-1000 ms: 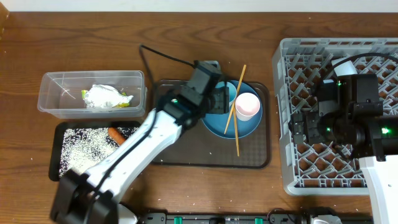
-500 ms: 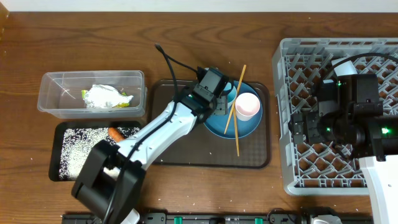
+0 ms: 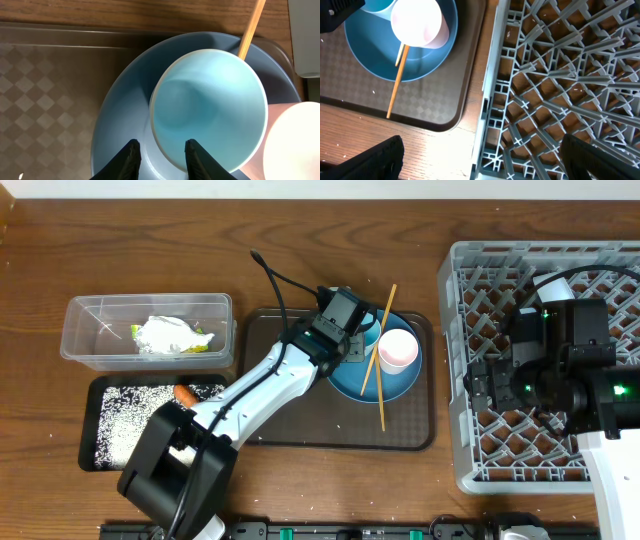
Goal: Sort waste into correct bins and load items into the dishwasher rack
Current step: 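Lift the light-blue cup and carry it right toward the rack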
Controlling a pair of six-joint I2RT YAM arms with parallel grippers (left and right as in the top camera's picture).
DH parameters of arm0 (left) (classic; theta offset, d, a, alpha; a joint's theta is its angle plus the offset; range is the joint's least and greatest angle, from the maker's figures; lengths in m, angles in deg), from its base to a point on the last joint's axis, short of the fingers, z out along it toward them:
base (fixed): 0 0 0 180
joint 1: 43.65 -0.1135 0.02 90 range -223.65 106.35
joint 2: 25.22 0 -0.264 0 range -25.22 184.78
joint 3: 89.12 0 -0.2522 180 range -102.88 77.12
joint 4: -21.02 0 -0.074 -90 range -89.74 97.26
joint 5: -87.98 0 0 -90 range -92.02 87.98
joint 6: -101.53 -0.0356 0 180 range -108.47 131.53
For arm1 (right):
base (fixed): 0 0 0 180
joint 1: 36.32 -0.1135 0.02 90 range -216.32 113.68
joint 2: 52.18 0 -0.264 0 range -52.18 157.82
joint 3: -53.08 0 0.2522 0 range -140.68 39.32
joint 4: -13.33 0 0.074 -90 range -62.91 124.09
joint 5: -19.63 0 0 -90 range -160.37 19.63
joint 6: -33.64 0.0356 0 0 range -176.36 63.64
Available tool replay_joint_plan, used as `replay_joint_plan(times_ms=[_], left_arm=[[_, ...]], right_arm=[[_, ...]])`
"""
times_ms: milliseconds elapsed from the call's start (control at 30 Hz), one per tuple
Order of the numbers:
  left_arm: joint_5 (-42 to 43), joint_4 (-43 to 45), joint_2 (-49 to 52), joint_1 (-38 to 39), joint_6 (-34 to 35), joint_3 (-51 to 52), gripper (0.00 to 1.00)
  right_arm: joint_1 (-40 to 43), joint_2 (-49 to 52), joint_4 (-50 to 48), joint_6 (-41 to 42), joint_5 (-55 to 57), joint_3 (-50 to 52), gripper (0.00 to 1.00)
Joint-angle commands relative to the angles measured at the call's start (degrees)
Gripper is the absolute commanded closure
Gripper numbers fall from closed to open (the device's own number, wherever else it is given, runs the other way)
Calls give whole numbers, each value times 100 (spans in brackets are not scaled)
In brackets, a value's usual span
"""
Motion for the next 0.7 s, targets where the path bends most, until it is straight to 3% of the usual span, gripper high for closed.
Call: replay_joint_plan(times_ms=[0,300,667], left_arm=[[-74,9,70,-13,-13,-9,67],[-92,247,221,-13,22,50,68],[-92,125,225,-13,48,52,81]], right_arm=[[11,-15,4,94,-44,4,1],[11,-15,7,94,-44,4,1],[11,-15,4,94,-44,4,1]])
